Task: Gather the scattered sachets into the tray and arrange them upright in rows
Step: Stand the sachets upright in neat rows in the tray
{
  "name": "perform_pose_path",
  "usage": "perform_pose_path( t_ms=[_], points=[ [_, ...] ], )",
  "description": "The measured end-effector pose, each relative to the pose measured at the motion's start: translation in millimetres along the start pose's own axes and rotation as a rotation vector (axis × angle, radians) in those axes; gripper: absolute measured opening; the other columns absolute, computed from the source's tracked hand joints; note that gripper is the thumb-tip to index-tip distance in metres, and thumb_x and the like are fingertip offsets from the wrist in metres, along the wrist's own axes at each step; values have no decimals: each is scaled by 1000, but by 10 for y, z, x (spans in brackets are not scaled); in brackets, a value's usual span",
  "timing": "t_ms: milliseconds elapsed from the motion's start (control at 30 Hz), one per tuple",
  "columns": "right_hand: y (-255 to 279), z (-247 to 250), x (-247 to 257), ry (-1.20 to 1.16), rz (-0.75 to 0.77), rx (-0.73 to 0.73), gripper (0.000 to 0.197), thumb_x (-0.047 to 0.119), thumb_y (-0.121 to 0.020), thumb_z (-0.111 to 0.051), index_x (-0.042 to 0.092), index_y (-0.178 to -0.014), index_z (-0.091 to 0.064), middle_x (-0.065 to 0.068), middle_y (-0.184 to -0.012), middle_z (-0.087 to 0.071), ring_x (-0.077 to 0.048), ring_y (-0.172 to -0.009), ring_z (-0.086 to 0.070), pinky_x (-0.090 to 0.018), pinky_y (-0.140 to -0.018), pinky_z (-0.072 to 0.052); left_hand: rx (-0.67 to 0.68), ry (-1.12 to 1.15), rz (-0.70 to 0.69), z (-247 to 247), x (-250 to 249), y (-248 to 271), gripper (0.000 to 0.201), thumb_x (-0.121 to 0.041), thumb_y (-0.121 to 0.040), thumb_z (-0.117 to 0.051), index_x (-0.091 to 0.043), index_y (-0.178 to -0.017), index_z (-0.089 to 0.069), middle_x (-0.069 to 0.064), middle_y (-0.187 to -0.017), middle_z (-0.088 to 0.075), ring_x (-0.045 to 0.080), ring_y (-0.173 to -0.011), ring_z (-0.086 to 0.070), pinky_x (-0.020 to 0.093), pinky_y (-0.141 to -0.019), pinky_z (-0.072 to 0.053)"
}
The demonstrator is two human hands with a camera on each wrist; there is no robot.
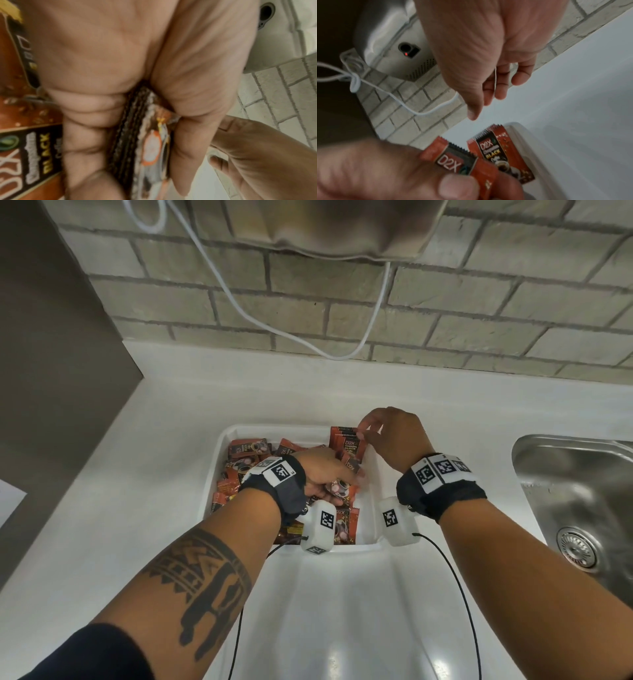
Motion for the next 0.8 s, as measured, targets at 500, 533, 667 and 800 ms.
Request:
perform_pose_path(
  t_ms=[500,533,667,800],
  points=[
    [126,103,37,-342,-91,275,8,22,-83,-79,25,-81,-73,4,-77,-72,-10,-74,-65,-24,-73,-47,57,157,-258,55,-59,166,40,0,-82,-80,-13,-118,-68,1,-101,-74,16,-95,-72,31,-76,-60],
    [126,114,60,-325,-77,275,9,22,-85,-78,27,-79,-72,5,-77,-71,-9,-73,-64,-23,-71,-46,46,154,-271,51,-62,167,39,0,-81,-80,-14,-116,-68,1,-102,-74,17,-96,-72,31,-76,-60],
    [70,183,85,-264,-34,213,11,21,-89,-73,24,-78,-70,9,-74,-67,-6,-71,-60,-20,-66,-42,-65,66,-270,118,-64,163,35,-1,-79,-82,-9,-111,-70,10,-102,-76,21,-91,-73,33,-75,-62],
    [15,291,75,-73,43,78,10,20,-94,-66,20,-87,-72,12,-80,-65,-3,-74,-56,-10,-63,-37,-126,-162,-43,243,18,194,24,-15,-82,-84,0,-98,-73,15,-87,-74,22,-80,-69,38,-82,-62]
  ],
)
Point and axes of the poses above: each hand's wrist, its own y-axis away from the middle knuckle, its own z-axis out of the back of the hand, x = y × z, the point moved 4 cm from there along -y, towards the middle knuckle
